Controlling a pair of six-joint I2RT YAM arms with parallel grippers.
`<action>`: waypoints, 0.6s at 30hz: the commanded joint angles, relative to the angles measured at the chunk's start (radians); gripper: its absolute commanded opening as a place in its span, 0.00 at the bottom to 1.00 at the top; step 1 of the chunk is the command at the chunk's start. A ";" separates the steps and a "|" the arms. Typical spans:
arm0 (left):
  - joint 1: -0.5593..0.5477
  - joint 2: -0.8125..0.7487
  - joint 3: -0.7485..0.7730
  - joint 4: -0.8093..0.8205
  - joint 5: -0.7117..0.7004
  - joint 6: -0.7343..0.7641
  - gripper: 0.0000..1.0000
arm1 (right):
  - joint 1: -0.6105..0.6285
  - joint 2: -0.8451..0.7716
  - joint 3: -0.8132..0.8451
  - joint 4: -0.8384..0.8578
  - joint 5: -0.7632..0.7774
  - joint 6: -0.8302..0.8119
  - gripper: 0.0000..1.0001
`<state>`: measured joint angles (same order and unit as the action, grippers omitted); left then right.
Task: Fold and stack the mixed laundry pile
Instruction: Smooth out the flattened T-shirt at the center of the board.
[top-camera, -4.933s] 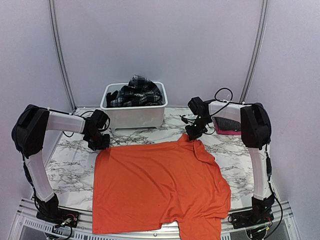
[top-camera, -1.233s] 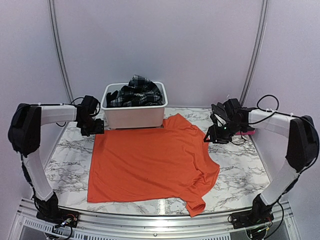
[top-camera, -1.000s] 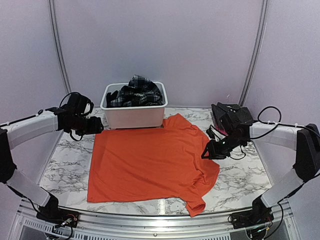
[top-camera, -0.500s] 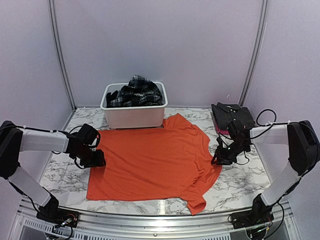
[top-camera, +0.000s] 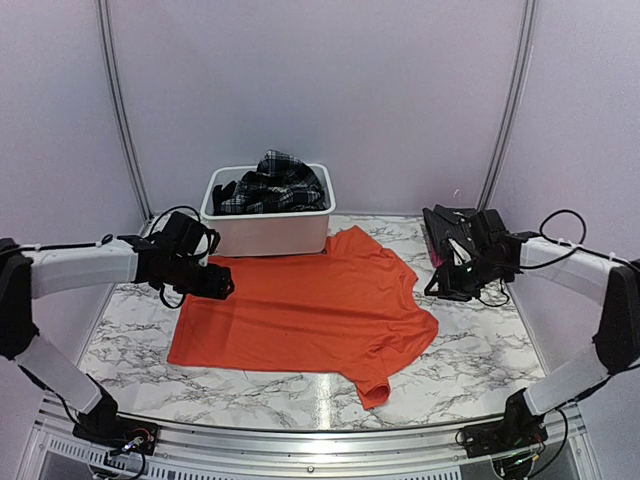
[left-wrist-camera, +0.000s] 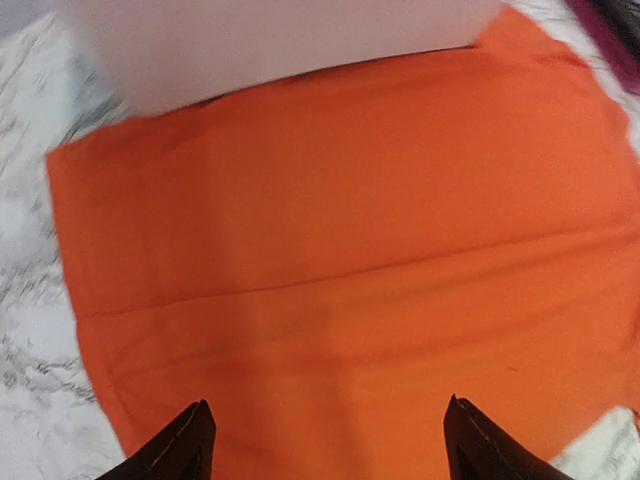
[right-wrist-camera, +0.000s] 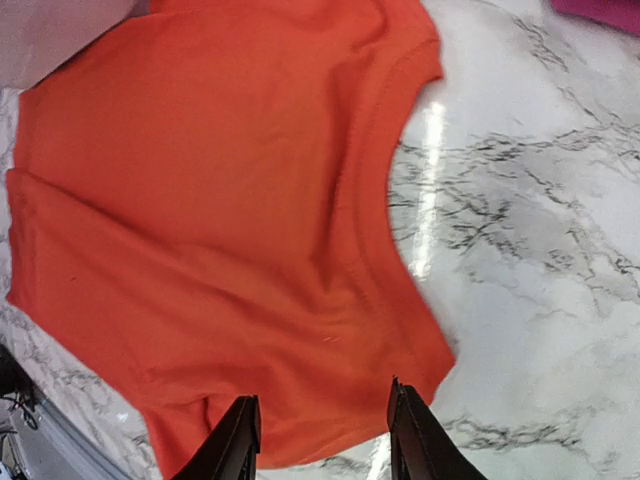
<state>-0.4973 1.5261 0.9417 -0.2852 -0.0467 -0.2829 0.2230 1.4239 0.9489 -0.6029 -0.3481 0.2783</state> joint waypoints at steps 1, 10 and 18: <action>-0.237 -0.172 -0.010 0.035 0.106 0.139 0.81 | 0.084 -0.134 -0.074 -0.064 -0.085 0.074 0.40; -0.707 0.130 0.228 0.061 0.067 0.329 0.68 | 0.220 -0.146 -0.220 0.095 -0.091 0.218 0.40; -0.878 0.438 0.501 0.026 -0.029 0.364 0.67 | 0.231 -0.080 -0.257 0.149 -0.056 0.216 0.39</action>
<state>-1.3331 1.8801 1.3350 -0.2260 -0.0002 0.0345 0.4435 1.3243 0.7006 -0.5156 -0.4290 0.4751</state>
